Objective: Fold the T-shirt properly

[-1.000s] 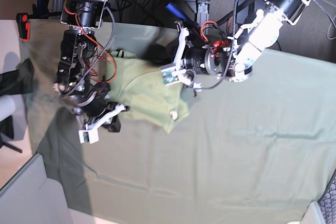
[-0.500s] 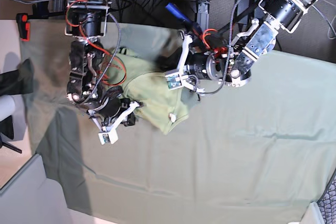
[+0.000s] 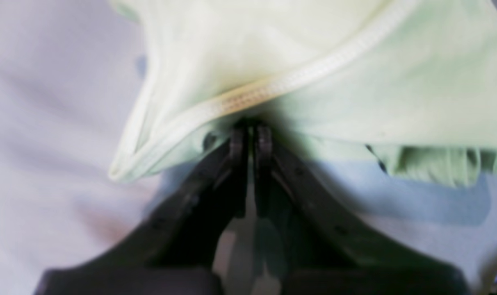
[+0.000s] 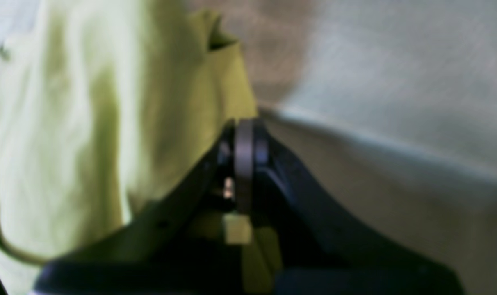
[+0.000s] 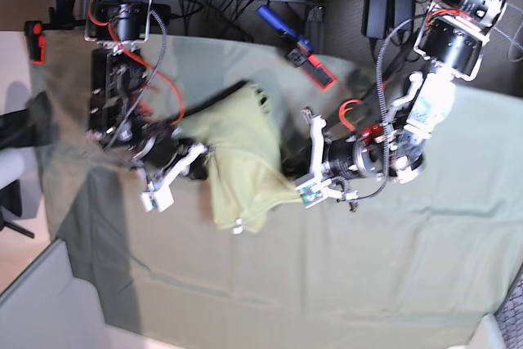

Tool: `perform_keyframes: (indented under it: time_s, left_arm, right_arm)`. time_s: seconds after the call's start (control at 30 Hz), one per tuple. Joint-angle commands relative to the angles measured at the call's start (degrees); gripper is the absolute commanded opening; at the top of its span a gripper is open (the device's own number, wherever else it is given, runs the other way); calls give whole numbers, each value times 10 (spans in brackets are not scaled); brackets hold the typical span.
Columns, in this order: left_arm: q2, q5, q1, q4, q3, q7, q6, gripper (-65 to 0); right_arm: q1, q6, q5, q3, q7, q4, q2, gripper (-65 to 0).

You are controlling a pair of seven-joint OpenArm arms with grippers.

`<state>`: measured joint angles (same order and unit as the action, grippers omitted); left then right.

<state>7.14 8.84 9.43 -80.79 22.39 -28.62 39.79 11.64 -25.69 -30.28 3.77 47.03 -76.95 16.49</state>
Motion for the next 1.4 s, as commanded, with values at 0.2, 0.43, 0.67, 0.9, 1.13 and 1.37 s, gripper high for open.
perform_keyframes:
  time_s: [0.2,0.43,0.67,0.9,1.13,1.37]
  left_arm:
    - [-3,9,40,38,-2,19,2,-622]
    - [10,12,70,66,-3,23,2,-622]
    - [26,76,80,54,-31,-5,2,-622]
    - [26,181,77,11,-122,-82,2,-622]
    - [28,337,24,-80,-263,-187,2,-622]
    - [76,468,-86,-180,-429,-245,2,-622]
  right_arm:
    - [-64,-16,-25,2,-4,-91,-12,-650]
    - [-113,-17,-30,2,2,-139,-59,-650]
    - [-120,-17,7,17,1,-180,-66,-650]
    - [-120,-16,7,75,2,-190,-39,-650]
    - [-136,-16,-26,146,17,-190,24,-650]
    - [-180,-17,-64,200,44,-192,64,-650]
